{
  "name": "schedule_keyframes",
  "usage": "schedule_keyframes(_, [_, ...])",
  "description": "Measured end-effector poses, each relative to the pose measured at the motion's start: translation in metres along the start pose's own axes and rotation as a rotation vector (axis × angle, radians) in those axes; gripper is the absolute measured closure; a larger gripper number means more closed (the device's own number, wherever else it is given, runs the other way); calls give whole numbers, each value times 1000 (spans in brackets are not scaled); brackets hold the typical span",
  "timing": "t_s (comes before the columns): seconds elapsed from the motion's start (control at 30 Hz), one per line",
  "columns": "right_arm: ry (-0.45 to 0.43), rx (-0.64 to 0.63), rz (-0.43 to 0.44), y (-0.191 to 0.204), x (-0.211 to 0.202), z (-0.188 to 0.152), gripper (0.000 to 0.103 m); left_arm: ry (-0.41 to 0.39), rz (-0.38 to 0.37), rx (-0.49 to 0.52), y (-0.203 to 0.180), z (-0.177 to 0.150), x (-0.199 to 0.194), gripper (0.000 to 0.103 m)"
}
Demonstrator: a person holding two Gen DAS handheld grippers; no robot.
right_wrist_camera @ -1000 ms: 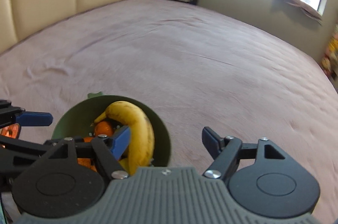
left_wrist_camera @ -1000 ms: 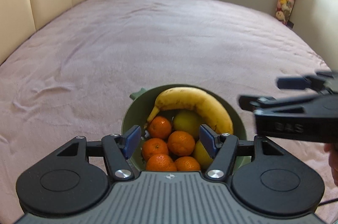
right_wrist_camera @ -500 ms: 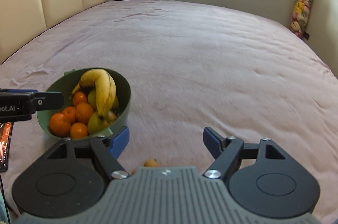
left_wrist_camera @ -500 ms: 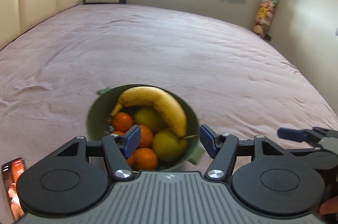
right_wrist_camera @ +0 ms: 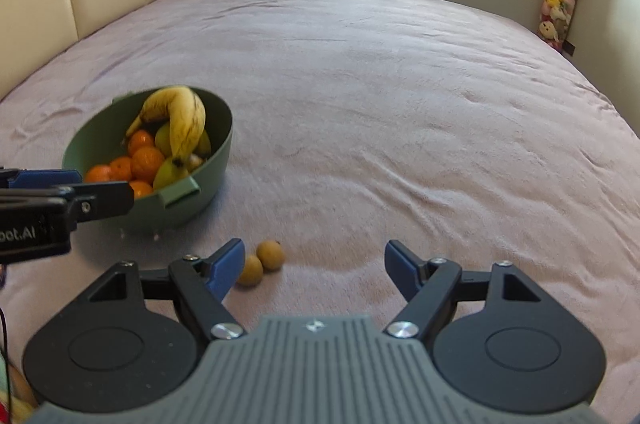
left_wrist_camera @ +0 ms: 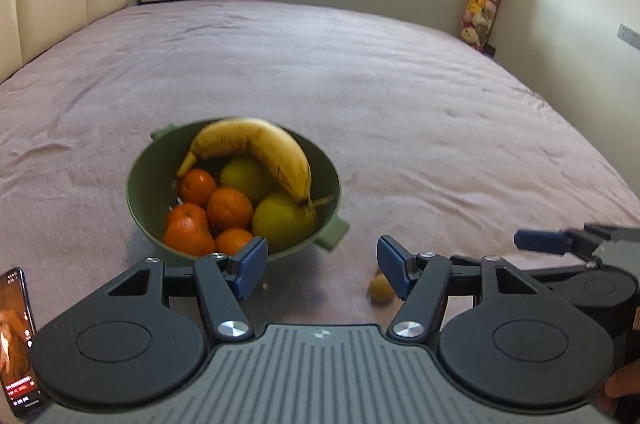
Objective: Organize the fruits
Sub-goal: 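Lift both open tools from the colander toward the small brown fruits, then close the left tool on one small brown fruit while the right tool grasps the other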
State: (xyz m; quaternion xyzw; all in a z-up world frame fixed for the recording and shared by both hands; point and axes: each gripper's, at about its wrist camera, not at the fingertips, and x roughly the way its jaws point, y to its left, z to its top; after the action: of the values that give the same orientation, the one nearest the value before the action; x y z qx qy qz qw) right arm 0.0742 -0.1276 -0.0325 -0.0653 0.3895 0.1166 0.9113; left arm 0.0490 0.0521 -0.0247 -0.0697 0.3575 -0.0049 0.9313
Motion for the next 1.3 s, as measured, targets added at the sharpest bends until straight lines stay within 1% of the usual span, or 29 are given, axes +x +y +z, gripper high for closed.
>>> schedule_keyframes(0.1, [11,-15,12,-1,6,-7,29,8,5,12,-2,-8,7,29])
schedule_keyframes(0.17, [24,-17,20,-3,10,-11,35,17,11,29,-3,-13,12,30])
schedule_keyframes(0.23, [37,-16,34,-4,15,-14,48,22,15,47,-5,-17,15,34])
schedule_keyframes(0.37, [58,-12,61,-6,26,-17,57,23,-9,78,-10,-22,19,35])
schedule_keyframes(0.43, [63,-13,80,-5,30,-18,64,30,-25,87,-13,-23,23,36])
schedule_keyframes(0.53, [63,-21,109,-2,36,-17,71,51,-55,104,-16,-25,29,42])
schedule_keyframes(0.6, [67,-22,120,-2,41,-15,73,67,-66,114,-19,-26,34,48])
schedule_keyframes(0.63, [69,-17,120,-3,44,-14,73,77,-71,123,-21,-27,37,50])
schedule_keyframes(0.77, [94,11,99,-8,52,-12,75,100,-115,154,-31,-30,53,61])
schedule_keyframes(0.87, [108,26,76,-14,57,-12,75,111,-113,164,-37,-30,67,62])
schedule_keyframes(0.93, [107,40,74,-20,58,-12,75,133,-125,154,-39,-30,75,62])
schedule_keyframes(1.0, [108,54,69,-25,60,-11,75,143,-132,168,-42,-31,80,62])
schedule_keyframes(1.13, [115,82,67,-30,66,-9,75,149,-111,229,-50,-35,87,62])
schedule_keyframes(1.3, [121,69,83,-27,70,-10,75,177,-102,221,-50,-35,96,62])
